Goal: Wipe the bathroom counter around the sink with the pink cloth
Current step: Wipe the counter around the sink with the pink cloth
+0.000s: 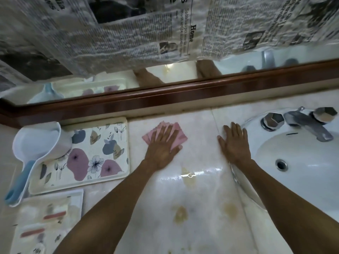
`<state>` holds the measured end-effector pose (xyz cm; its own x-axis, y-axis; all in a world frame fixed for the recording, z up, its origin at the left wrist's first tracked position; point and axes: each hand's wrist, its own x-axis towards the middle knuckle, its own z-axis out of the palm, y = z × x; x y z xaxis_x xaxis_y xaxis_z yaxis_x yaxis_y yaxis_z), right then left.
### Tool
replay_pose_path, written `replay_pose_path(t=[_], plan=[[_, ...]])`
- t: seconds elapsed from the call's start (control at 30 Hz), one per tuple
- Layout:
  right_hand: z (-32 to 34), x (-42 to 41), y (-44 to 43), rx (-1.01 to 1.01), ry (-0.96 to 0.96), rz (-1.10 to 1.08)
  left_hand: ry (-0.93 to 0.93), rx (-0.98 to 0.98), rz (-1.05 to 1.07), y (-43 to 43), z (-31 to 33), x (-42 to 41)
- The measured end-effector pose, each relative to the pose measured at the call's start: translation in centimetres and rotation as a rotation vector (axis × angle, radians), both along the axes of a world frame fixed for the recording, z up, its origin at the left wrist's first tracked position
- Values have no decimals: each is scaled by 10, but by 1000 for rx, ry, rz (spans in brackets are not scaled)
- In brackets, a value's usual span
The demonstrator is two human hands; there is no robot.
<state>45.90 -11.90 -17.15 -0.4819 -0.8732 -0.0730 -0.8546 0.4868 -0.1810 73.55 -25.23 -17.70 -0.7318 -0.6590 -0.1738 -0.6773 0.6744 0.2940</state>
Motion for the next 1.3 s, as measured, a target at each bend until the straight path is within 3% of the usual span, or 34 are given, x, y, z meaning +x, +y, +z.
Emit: replay_pose_path(t=[0.13,0.23,0.43,0.63,0.73,0.83,0.97,1.03,1.13,1.2,1.3], plan=[[-1,0,-1,-49,12,-16,-2,-95,-5,-18,-6,33],[0,0,-1,-120,-15,-33,-17,-93,141,-29,-5,49],[-4,-5,-2,-194,-38,-57,-20,-15,383,-24,-1,-29],[-7,-6,-1,-285,-114,-87,86,53,64,32,6,-148],[-5,-8,4,-397,-232,-117,122,27,-142,49,4,-128],[1,-11,8,-407,-286,-88,109,-50,-200,33,-3,-66],[1,-20,20,-285,-162,-42,-31,-108,66,-20,-4,-22],[-3,-22,24,-202,-61,-143,-91,-86,277,-25,-7,-52],[-8,-19,22,-189,-66,-200,-67,-52,489,-9,-7,-107],[-5,-17,16,-237,-128,-241,-12,-9,427,5,-4,-127],[-4,-15,11,-288,-137,-296,37,-24,173,39,-5,-142]])
